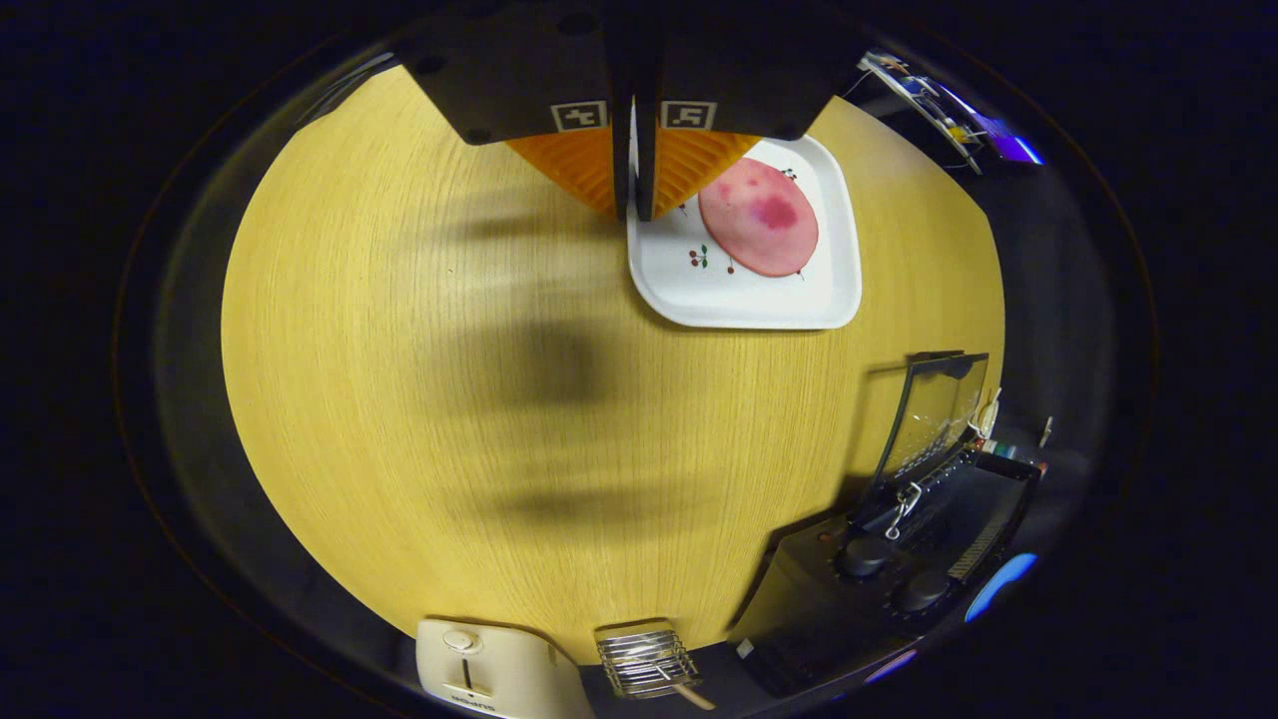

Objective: Open the toaster oven, put the food inside, and close the toaster oven door.

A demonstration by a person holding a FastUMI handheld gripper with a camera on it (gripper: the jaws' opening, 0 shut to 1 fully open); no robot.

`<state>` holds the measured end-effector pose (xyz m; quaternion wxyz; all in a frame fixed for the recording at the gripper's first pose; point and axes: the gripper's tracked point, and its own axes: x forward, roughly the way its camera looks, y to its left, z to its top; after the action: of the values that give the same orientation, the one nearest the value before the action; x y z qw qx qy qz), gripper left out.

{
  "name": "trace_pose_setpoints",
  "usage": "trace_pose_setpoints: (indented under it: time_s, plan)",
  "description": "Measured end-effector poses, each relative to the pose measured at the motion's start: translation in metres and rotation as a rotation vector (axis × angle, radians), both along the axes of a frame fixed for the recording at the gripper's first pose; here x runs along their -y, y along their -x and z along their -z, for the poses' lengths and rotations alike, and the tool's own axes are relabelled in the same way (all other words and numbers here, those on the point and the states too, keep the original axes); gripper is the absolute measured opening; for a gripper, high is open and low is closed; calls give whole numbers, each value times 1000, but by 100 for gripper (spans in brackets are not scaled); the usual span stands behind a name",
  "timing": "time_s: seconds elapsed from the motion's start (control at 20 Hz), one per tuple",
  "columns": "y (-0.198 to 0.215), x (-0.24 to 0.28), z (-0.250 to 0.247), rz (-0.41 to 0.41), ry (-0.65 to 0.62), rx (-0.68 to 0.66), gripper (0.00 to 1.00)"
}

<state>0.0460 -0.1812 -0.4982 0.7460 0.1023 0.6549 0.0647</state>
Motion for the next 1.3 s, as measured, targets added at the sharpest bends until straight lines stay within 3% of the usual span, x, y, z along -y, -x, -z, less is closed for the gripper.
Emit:
trace_pose_setpoints:
  time_s: [0.35, 0.6, 0.85, 1.3]
  plan:
    - [19, -19, -23, 320, -317, -19, 5]
    - [39, -45, -57, 425, -457, 3, 5]
    - [36, -98, -98, 542, -556, 68, 5]
    - [-22, -209, -112, 901, -605, 185, 5]
